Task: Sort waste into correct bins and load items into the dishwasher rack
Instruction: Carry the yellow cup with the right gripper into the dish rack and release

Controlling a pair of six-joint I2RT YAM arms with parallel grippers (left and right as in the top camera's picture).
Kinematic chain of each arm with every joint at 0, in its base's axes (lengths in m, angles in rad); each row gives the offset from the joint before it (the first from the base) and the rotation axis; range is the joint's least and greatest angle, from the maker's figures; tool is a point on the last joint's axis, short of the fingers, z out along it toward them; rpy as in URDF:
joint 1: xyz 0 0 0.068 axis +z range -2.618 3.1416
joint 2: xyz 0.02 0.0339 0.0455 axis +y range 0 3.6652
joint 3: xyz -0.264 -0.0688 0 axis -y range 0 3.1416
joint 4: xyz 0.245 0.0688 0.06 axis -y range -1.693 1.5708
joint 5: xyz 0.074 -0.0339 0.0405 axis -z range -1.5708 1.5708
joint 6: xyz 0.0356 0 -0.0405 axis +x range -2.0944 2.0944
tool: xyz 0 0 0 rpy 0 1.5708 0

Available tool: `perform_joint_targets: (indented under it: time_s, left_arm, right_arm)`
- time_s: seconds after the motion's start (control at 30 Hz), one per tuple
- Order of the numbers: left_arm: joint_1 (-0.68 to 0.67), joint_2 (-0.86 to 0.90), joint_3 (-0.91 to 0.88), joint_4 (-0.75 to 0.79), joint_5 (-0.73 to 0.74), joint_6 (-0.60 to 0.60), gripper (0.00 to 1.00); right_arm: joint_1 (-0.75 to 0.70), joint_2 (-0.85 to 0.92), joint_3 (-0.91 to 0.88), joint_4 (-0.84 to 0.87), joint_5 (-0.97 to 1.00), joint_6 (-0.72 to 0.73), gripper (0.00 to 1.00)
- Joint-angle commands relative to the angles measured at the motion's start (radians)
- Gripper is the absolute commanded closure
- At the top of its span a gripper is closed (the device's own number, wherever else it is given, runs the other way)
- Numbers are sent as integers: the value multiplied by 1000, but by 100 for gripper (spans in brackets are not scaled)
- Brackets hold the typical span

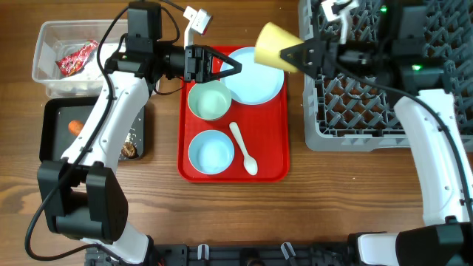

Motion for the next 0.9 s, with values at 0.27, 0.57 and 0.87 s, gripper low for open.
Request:
perform_joint_targets:
  time_s: [0.27, 0.57, 0.87]
  left_arm:
    - [1, -5, 8, -1, 14, -1, 76]
    - [-1, -5, 8, -158, -378, -1, 64]
    - [-17, -5, 8, -361, -930, -1, 58]
  right_arm:
    - [-137, -23, -1, -176, 338, -1, 55]
    - [-140, -23, 3, -285, 550, 21, 55]
    - [-140, -23, 7, -323, 648, 82, 54]
